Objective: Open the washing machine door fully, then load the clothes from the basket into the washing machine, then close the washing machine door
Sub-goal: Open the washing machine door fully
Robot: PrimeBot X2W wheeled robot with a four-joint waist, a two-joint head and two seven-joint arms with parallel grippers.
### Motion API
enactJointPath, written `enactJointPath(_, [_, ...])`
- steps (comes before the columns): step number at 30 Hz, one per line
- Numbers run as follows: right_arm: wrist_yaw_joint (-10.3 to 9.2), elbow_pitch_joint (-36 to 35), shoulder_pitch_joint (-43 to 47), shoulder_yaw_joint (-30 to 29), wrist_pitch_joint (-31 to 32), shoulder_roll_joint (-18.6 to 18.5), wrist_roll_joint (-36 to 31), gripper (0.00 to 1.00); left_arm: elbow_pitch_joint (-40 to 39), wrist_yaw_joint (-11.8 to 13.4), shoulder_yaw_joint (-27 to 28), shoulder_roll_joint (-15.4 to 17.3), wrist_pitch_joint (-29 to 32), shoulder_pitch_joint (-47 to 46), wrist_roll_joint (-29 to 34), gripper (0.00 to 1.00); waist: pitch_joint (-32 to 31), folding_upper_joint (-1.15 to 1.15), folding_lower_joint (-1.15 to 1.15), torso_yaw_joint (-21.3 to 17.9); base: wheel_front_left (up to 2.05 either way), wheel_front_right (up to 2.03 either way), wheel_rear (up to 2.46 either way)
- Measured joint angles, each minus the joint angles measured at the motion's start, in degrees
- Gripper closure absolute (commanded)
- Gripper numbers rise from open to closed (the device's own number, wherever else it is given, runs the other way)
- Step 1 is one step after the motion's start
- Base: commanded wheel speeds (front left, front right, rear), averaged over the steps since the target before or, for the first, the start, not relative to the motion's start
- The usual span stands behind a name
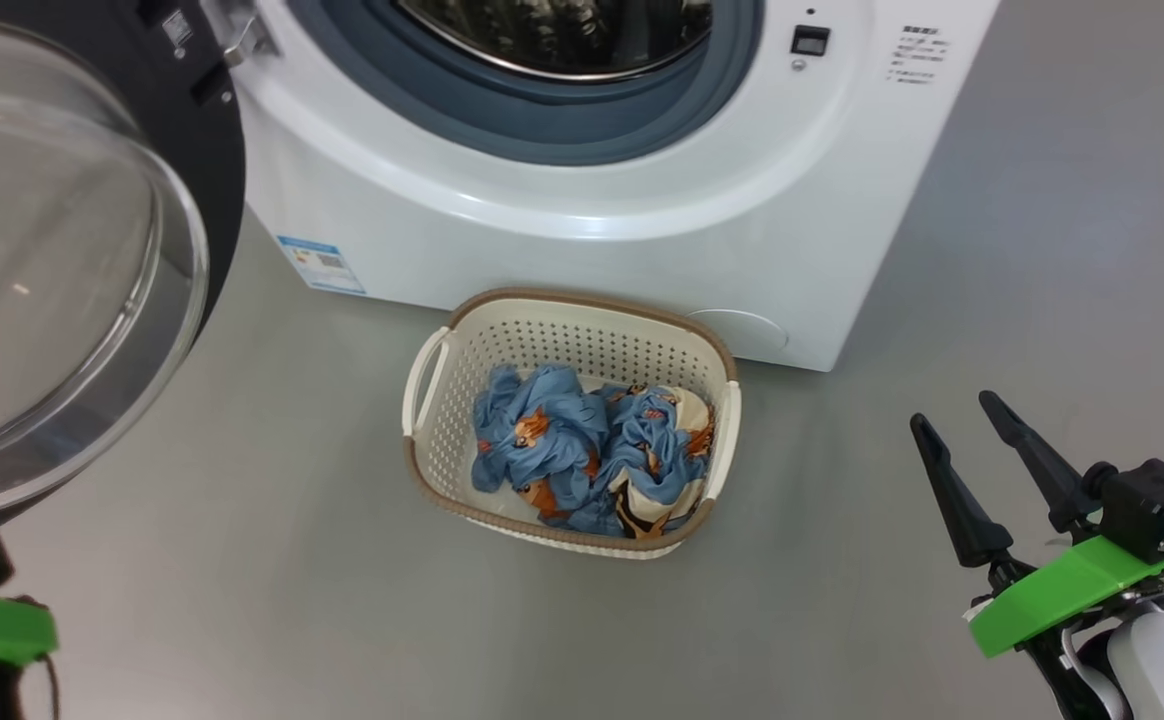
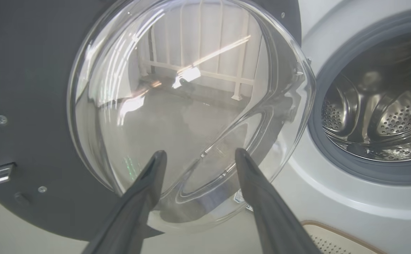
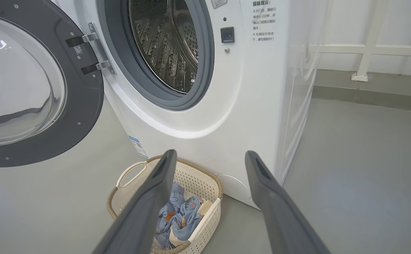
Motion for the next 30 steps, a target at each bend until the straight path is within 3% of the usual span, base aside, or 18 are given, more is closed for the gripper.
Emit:
enactJointPath(9, [0.0,-0.5,0.8,-1.1,0.0,1.1,0.0,0.0,-6.1,0.0,-7.5,-0.2,0.0,5.4,-0.1,0.0,-1.1,0.0,0.0,-4.2,0.0,0.0,0.0])
enactJointPath(21, [0.0,-0.7,2.0,-2.2,-0.2,2.5,0.0,0.0,-7.9,0.0,-15.0,0.5,0.0,7.3,-1.9,0.0,-1.5,0.0,0.0,-12.1,0.0,0.0,0.0])
enactJointPath(30, [0.0,-0.8,2.0,-3.3,-0.2,3.0,0.0,0.0,-9.1,0.0,-16.7,1.4,0.0,8.1,-2.7,0.0,-1.6,0.0,0.0,-16.2,0.0,0.0,0.0])
